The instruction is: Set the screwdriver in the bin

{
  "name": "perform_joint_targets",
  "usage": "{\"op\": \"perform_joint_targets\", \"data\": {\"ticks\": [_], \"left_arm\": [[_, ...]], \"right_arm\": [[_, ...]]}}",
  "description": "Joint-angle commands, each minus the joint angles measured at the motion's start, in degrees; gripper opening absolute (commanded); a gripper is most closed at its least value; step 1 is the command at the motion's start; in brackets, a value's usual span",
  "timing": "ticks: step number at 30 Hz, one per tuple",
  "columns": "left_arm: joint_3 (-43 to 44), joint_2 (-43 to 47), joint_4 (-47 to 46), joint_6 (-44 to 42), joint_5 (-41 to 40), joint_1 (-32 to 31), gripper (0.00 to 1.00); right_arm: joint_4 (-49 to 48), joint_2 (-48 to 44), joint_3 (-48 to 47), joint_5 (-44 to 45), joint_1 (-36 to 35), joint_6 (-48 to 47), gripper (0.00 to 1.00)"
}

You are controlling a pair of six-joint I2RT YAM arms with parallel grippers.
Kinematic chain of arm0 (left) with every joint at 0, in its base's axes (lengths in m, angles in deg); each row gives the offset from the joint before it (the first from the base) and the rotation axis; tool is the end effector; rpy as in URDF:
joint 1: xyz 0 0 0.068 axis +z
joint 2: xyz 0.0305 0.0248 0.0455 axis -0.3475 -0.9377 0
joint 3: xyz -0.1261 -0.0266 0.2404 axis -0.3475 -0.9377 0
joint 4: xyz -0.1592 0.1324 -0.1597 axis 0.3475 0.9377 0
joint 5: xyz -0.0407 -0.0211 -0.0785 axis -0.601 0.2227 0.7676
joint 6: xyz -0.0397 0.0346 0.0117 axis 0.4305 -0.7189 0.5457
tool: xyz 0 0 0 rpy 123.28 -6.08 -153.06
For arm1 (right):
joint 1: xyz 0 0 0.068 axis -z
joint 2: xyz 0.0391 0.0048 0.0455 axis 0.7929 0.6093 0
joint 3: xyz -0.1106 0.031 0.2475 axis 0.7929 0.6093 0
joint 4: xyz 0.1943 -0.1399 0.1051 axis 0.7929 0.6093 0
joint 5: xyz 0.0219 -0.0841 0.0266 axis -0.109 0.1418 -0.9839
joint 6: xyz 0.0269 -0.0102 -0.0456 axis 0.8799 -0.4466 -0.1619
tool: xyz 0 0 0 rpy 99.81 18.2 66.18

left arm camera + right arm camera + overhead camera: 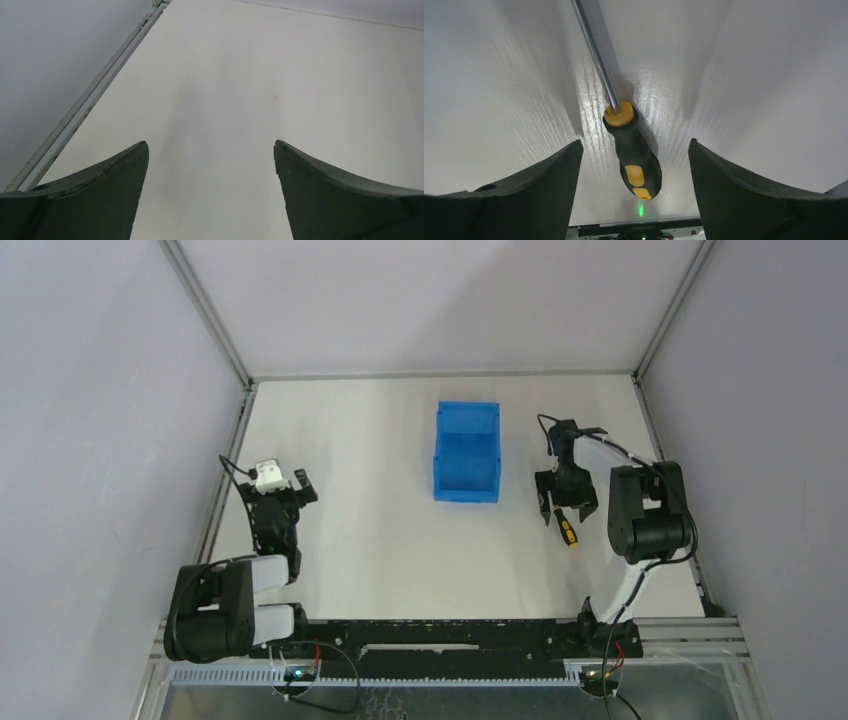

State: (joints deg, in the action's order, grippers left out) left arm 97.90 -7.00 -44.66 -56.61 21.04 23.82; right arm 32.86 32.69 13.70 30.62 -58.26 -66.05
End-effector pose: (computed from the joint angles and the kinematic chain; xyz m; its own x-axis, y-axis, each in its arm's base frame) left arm 0.2117 0.0194 0.1639 -0.0691 -0.0468 -0.9965 -0.2460 0.9688 -0.0284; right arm 0.3102 0.0281 0.1685 -0.9965 -0.0825 -0.0096 -0.0812 0.9922 -0.0944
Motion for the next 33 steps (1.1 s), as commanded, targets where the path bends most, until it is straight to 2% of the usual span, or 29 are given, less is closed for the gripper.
{"op": "perform_joint_targets", "data": {"ticks": [1,4,6,9,10,11,17,22,30,33], "left_arm": [[1.95,0.55,-1.38,-1.04,-0.42,-0.32,1.0],[2.03,0.56,-1.38,-0.99,-0.4,-0.32,1.0],[1.95,0.56,-1.38,-0.99,-0.45,-0.32,1.0],[1.96,0.56,-1.38,-0.99,-0.47,-0.32,1.0],[2.0,0.6,-1.38,-0.99,-0.41,-0.32,1.0],[2.01,0.56,-1.38,-0.99,-0.4,-0.31,1.0],[1.97,0.54,-1.38,-0.99,-0.4,-0.32,1.0],[1.96,0.55,-1.38,-1.04,-0.4,-0.3,1.0],[1.99,0.55,-1.38,-0.99,-0.46,-0.32,1.0],[1.95,0.55,-1.38,-0.99,-0.41,-0.29,1.0]], "right_arm": [[-0.03,1.47,0.68,-1.25,-0.09,-0.92,0.83],[-1.48,3.07,1.63,-1.5,-0.08,-0.74,0.72],[-1.57,4.18,1.65,-1.41,-0.16,-0.74,0.52],[-1.42,4.14,1.66,-0.24,-0.47,-0.75,0.13],[-1.15,3.4,1.54,0.73,-0.52,-0.68,0.03],[-0.74,2.39,1.27,1.1,-0.61,-0.65,0.0],[5.5,-6.92,-1.4,1.28,-0.61,0.31,0.0],[11.7,-12.67,-8.07,2.31,0.52,4.69,0.0],[19.79,-7.02,-25.72,-0.57,1.12,10.29,0.0],[19.63,-4.73,-30.95,-1.68,-2.72,12.95,0.0]]}}
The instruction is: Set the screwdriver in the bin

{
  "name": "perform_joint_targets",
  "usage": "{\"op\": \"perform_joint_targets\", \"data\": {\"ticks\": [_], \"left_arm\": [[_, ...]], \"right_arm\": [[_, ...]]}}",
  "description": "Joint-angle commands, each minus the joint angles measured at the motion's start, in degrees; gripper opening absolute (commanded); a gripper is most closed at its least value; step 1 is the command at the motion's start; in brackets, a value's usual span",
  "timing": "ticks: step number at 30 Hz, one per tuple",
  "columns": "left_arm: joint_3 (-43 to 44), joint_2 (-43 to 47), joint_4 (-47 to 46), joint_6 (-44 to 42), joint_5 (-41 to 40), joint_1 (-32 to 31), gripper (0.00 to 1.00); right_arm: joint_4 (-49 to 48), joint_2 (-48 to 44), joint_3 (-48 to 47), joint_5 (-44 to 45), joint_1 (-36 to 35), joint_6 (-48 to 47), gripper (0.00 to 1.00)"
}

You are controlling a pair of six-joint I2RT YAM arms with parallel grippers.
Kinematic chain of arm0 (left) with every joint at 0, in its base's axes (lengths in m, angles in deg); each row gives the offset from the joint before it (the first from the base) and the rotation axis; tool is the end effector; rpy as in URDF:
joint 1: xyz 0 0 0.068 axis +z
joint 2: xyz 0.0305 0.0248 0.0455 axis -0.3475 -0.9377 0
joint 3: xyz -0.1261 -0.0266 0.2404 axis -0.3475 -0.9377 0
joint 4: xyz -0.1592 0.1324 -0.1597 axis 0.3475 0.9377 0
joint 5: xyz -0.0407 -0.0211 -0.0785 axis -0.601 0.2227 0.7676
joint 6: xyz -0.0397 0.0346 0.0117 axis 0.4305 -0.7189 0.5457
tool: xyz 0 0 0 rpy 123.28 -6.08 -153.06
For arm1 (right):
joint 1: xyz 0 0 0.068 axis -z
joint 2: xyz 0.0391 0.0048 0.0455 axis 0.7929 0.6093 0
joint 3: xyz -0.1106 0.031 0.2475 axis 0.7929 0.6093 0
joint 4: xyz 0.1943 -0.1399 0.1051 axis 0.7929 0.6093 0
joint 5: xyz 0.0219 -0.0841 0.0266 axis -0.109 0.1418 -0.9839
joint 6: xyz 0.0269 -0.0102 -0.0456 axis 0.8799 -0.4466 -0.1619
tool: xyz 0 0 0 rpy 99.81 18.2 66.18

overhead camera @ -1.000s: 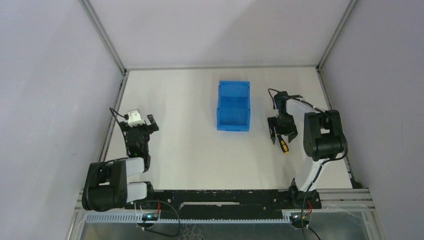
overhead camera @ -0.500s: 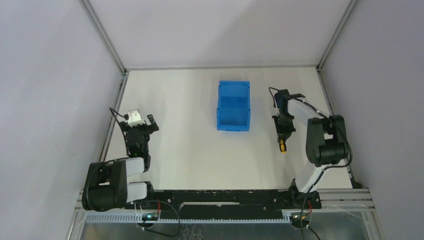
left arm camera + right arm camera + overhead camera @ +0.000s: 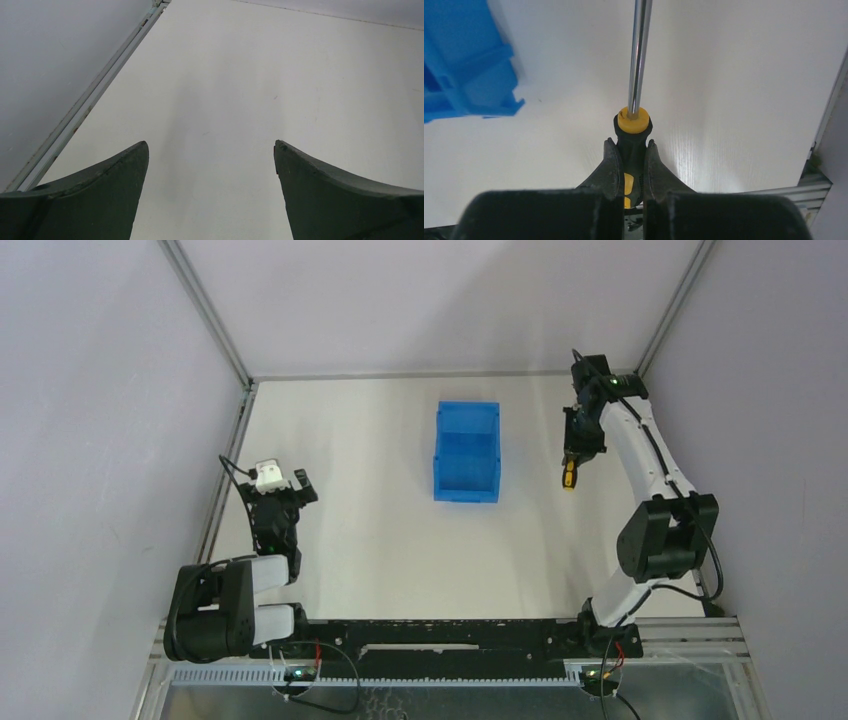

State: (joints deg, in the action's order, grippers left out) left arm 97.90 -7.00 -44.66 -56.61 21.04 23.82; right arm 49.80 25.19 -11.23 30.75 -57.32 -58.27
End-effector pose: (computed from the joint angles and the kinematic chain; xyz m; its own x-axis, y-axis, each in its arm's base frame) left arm 0.2117 0.0194 0.1639 -0.0691 -0.0468 -0.9965 -0.2460 0.9688 -0.0284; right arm 0.3192 0.0237 0.3181 -0.9556 0.0725 -0.2856 0.0903 0.9947 -0.0498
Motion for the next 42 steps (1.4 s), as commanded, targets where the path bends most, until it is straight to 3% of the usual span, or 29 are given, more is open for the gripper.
{"op": "perform_joint_targets", "data": {"ticks": [1,8,13,23,29,32,38,42], "left_arm": [[1.95,0.55,-1.38,-0.99,-0.46,-0.32,1.0],[2.02,0.59,-1.38,-0.99,-0.4,-0.37,1.0],[2.0,0.55,-1.38,-0.99,-0.41,-0.31,1.0],[1.96,0.55,-1.38,-0.99,-0.4,-0.32,1.0],[1.97,0.55,-1.38,-1.01,-0.4,-0.31,1.0],[1.97,0.57,-1.38,-0.99,-0.41,-0.32,1.0],[1.96,0.55,-1.38,-1.03,-0.44,-0.32,1.0],[1.96,0.55,-1.38,-0.99,-0.47,-0.32,1.0]], "right_arm": [[2.3,4.07,-7.74,-2.69,-5.55,5.68,0.0],[-0.38,14.13,-22.12,-8.48,-19.16,7.77,0.0],[0.82,20.83,-29.65,-6.81,-23.68,7.35,0.0],[-7.11,30.79,-25.91,-5.6,-25.23,4.17,0.0],[-12.96,33.01,-21.95,1.37,-25.9,4.49,0.01],[-15.74,32.54,-19.1,1.86,-25.9,5.64,0.1],[-16.74,31.62,-17.8,2.29,-25.99,6.92,0.42],[-17.69,28.54,-17.77,2.98,-26.09,7.63,0.45]]}}
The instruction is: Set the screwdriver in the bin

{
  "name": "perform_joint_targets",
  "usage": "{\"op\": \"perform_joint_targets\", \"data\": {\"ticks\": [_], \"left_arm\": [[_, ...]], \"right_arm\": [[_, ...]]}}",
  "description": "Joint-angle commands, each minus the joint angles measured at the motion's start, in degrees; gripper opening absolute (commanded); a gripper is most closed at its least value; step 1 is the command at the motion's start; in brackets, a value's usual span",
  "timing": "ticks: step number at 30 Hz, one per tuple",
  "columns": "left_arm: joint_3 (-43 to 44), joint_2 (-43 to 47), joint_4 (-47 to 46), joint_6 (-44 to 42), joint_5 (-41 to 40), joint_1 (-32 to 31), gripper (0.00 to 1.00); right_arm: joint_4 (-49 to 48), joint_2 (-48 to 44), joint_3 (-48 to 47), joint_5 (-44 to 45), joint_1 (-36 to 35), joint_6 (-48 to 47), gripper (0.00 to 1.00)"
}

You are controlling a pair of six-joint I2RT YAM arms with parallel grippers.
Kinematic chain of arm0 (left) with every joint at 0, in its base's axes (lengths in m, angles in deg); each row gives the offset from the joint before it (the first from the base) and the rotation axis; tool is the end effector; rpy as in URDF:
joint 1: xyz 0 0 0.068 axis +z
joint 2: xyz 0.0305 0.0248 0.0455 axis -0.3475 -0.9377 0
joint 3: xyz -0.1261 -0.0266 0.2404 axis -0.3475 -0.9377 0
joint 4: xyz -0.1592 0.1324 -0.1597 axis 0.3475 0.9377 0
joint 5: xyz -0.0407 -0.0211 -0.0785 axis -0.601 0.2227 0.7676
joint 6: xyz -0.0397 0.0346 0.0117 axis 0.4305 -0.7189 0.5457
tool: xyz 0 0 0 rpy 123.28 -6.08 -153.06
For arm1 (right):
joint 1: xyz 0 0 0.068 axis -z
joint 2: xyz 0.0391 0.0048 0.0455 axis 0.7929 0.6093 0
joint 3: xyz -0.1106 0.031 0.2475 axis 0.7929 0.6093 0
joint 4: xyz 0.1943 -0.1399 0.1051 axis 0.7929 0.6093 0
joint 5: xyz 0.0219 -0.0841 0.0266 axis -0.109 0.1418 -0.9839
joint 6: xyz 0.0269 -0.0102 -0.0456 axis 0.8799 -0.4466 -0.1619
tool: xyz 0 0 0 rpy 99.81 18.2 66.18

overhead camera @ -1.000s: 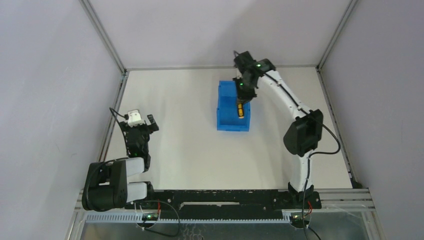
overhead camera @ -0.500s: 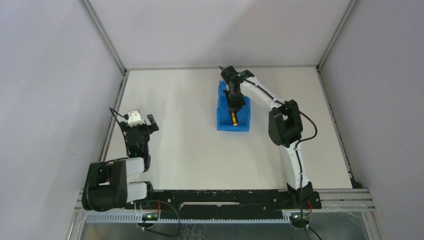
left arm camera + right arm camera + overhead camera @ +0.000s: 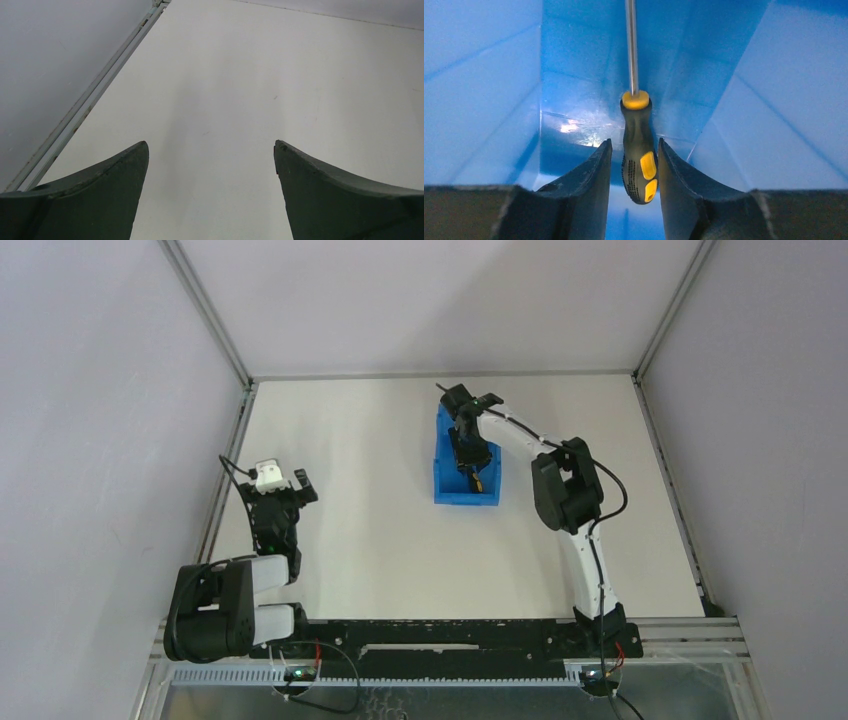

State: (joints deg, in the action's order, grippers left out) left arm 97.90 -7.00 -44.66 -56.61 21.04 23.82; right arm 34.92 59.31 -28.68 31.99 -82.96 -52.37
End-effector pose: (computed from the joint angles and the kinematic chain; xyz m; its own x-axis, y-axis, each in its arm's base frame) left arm 0.2117 0.0194 0.1639 -0.0691 -0.0468 -0.9965 -0.2460 0.9688 -0.0284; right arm 0.4015 0.2316 0.1865 -0.9299 -0.2543 -0.2656 -0.2505 0.9669 -0.0488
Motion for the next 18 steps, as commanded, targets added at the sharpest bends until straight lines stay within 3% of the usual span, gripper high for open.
{"op": "perform_joint_targets", "data": {"ticks": [1,6,8,9,10,11,12,18], "left_arm": [[1.96,0.55,-1.38,-0.99,-0.41,-0.32,1.0],[1.95,0.55,-1.38,-0.99,-0.42,-0.32,1.0],[1.98,0.55,-1.38,-0.99,-0.4,-0.32,1.0],[1.95,0.55,-1.38,-0.99,-0.4,-0.32,1.0],[1.95,0.55,-1.38,-0.99,-0.42,-0.32,1.0],[1.97,0.59,-1.38,-0.99,-0.4,-0.32,1.0],[1.96,0.55,-1.38,-0.99,-0.42,-0.32,1.0],[1.98,0.57,-1.38,-1.07,-0.4,-0.32,1.0]], "right_arm": [[-2.86,-6.61,-0.49,1.92,-0.52,1.97,0.45],[-3.77,-12.97,-0.22,2.19,-0.99,1.84,0.46],[-4.57,-16.23,0.98,2.28,-1.23,1.37,0.51],[-5.06,-17.98,1.85,2.24,-1.31,0.95,0.57],[-5.74,-20.08,2.98,2.32,-1.4,0.39,0.72],[-6.6,-22.32,4.27,2.33,-1.4,-0.16,0.95],[-7.71,-24.74,6.11,2.22,-1.4,-0.85,0.99],[-21.43,-44.96,23.76,3.07,-1.13,-5.16,1.0]]}}
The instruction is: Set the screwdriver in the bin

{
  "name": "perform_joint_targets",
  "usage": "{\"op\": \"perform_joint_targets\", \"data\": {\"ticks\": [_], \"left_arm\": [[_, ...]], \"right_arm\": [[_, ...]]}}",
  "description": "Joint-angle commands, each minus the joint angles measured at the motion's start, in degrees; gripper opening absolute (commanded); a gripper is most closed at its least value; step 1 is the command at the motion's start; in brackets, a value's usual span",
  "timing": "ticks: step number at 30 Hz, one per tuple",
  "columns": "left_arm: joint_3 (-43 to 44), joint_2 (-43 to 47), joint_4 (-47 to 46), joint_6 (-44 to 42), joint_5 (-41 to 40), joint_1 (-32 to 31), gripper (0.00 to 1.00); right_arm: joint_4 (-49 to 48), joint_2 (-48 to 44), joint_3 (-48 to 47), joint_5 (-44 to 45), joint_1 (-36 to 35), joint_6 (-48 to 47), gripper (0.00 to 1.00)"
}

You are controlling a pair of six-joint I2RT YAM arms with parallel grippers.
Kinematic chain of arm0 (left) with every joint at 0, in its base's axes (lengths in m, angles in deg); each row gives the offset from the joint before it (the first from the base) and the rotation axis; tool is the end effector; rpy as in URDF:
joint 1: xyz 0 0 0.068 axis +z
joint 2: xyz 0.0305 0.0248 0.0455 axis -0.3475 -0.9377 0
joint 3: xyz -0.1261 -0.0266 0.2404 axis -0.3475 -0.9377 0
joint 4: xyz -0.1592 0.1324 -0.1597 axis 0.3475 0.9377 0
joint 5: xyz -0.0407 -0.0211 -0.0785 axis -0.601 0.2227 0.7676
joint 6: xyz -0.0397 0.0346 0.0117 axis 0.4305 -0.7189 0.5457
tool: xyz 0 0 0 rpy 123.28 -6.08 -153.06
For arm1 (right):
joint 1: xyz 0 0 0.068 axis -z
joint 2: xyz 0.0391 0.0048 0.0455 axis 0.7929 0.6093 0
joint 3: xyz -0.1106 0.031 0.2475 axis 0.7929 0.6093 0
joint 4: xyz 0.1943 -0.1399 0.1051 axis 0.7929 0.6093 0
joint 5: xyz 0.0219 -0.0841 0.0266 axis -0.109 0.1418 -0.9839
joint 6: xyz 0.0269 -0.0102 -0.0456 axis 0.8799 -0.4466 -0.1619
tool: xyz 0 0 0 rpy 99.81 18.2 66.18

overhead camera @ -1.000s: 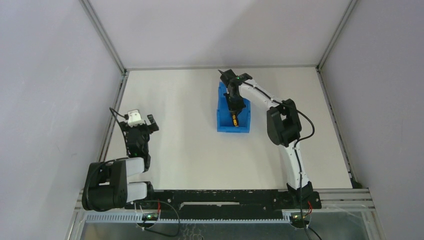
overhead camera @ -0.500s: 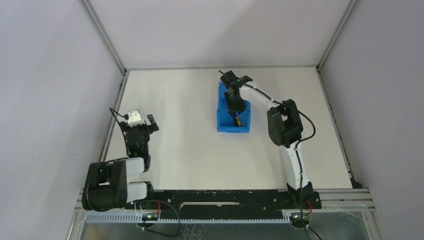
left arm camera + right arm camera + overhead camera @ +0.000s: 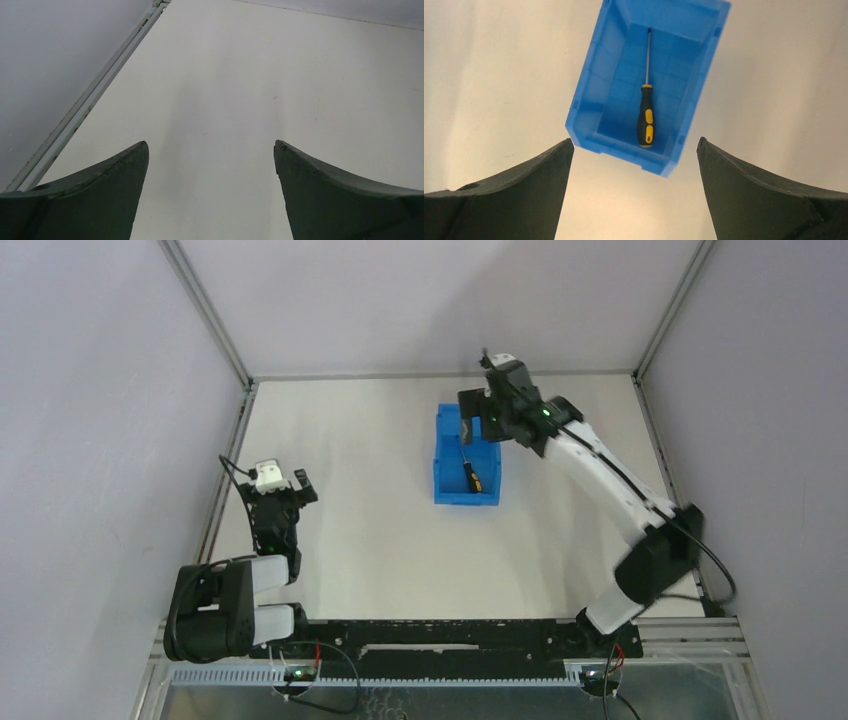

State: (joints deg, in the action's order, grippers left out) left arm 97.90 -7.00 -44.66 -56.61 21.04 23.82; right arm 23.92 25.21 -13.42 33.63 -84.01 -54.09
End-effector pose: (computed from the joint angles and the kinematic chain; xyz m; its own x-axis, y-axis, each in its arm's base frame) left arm 0.2117 0.0194 0.1639 -0.0691 -0.0468 -0.9965 -0.2460 0.9688 -0.0284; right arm 0.3129 0.1860 0.3541 -0.6945 -0.1646 -0.7004 -0.2813 0.9581 0.0538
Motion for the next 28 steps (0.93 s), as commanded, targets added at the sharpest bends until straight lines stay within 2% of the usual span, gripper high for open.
{"op": "perform_joint_targets", "data": {"ticks": [1,10,18,22,28], "left_arm": [[2.02,0.55,-1.38,-1.0,-0.42,-0.32,1.0],[1.95,0.57,-1.36,-0.99,-0.4,-0.32,1.0],[1.95,0.55,-1.38,-0.99,-0.44,-0.32,1.0],[1.95,0.55,-1.38,-0.99,-0.45,-0.32,1.0],[1.95,0.55,-1.36,-0.99,-0.4,-0.32,1.0]], "right_arm": [[-13.16,-14.08,12.13,2.04,0.28,-4.07,1.0],[-24.9,-35.94,38.9,3.8,5.45,-1.47,1.0],[-32.21,-49.76,60.72,6.56,11.64,4.68,1.0],[-33.26,-52.79,67.05,8.54,13.24,6.14,1.0],[-36.27,-56.51,71.25,8.8,13.28,6.37,1.0]]}}
